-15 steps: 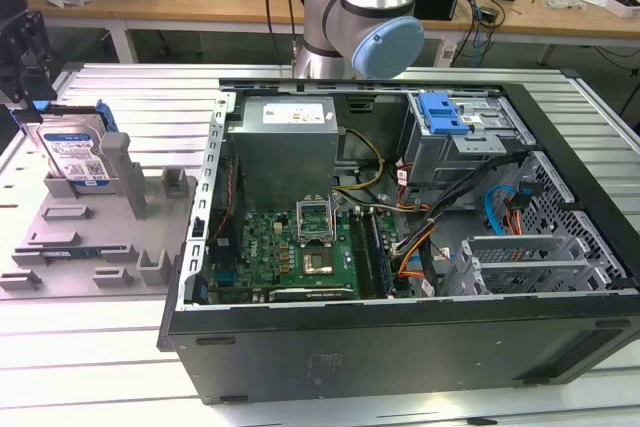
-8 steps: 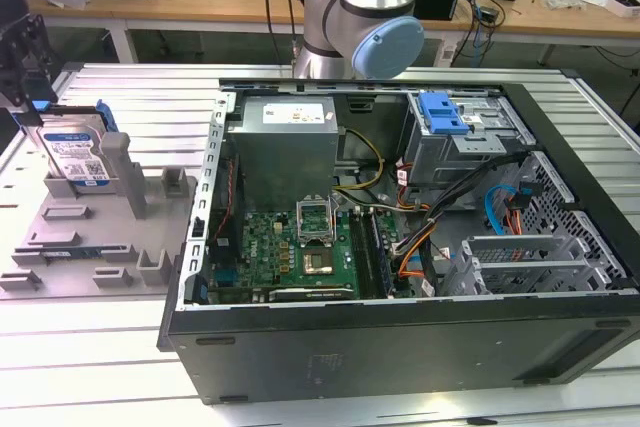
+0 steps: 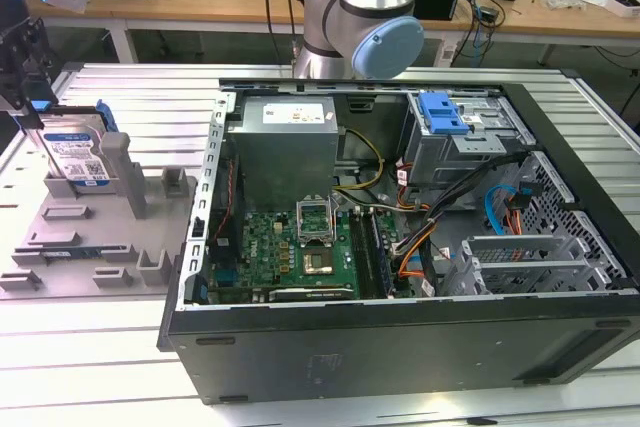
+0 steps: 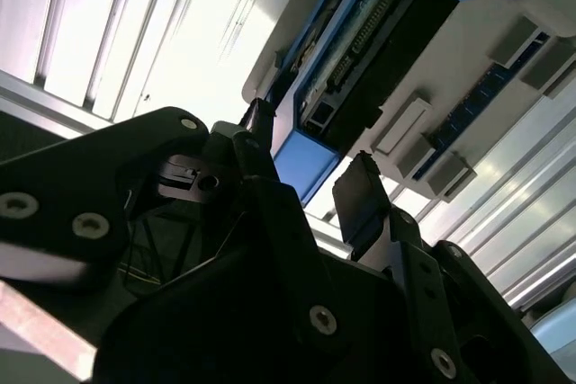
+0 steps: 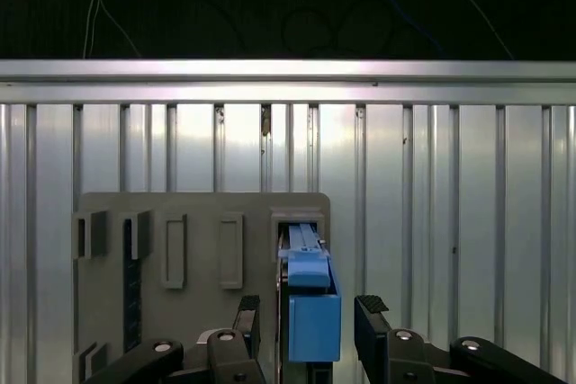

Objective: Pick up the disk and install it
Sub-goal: 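Pick up the disk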

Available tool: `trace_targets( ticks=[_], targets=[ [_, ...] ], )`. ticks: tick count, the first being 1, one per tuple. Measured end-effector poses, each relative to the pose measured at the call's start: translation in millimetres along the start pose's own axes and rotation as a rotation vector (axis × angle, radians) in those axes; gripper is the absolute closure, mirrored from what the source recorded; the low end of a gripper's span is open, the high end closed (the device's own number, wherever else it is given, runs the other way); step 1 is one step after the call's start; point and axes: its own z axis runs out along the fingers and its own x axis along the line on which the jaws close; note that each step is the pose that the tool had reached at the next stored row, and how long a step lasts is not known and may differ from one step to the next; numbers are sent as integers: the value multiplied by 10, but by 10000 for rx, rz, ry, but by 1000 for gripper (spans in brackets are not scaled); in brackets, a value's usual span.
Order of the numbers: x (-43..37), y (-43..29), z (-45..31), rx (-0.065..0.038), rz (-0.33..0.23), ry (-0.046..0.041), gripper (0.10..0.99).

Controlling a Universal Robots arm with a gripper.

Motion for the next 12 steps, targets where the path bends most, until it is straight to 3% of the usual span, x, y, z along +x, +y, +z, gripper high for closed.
trace_targets(
  ticks=[12],
  targets=[
    [-1,-1,65,-10,0,0,545]
  ],
)
